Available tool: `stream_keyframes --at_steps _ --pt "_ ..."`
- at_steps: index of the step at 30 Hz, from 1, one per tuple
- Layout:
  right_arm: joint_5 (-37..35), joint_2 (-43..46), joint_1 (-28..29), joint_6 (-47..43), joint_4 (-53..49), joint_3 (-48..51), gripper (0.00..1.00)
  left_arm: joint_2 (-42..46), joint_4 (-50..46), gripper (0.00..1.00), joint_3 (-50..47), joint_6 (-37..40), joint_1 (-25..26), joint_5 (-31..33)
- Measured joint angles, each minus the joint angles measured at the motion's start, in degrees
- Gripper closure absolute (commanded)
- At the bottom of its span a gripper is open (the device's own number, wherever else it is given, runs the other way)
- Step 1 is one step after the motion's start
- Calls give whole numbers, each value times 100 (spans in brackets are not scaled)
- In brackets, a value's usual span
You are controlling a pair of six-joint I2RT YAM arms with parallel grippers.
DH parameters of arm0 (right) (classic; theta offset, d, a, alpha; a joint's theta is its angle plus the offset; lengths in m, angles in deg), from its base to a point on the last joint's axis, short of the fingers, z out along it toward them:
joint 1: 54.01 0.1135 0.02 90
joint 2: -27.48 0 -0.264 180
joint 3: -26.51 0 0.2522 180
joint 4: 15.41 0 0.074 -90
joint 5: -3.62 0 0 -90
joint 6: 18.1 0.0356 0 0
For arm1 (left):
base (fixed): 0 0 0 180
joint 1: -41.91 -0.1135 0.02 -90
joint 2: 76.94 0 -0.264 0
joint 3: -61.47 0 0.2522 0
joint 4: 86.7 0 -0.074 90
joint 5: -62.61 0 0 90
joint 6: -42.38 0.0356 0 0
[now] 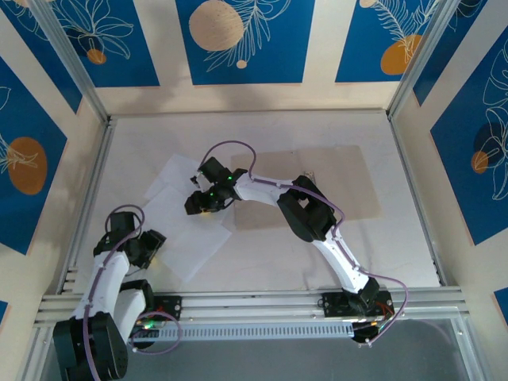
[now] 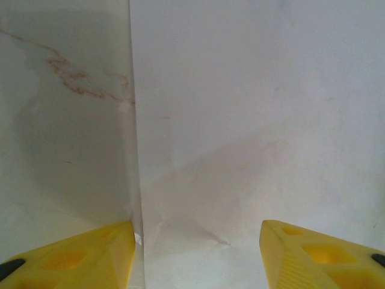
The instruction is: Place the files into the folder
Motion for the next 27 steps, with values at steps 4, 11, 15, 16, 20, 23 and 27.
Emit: stream_keyframes --at_steps 4,11,15,16,20,23,27 --pt "0 0 -4 0 0 0 48 4 4 48 -17 0 -2 7" --pt "0 0 -4 2 2 0 48 210 39 54 -125 -17 -20 11" --pt "0 0 -4 22 4 0 48 319 157 54 -168 -42 -22 -83" --pt "0 0 -4 22 7 2 48 330 177 54 -173 -44 -22 -90" --pt "0 0 -4 37 11 2 48 378 184 55 -175 -57 -22 -111" --pt "2 0 -7 39 15 2 48 452 175 55 -175 -61 -22 -111" --pt "33 0 -22 44 24 11 48 619 127 55 -175 -107 -22 -109"
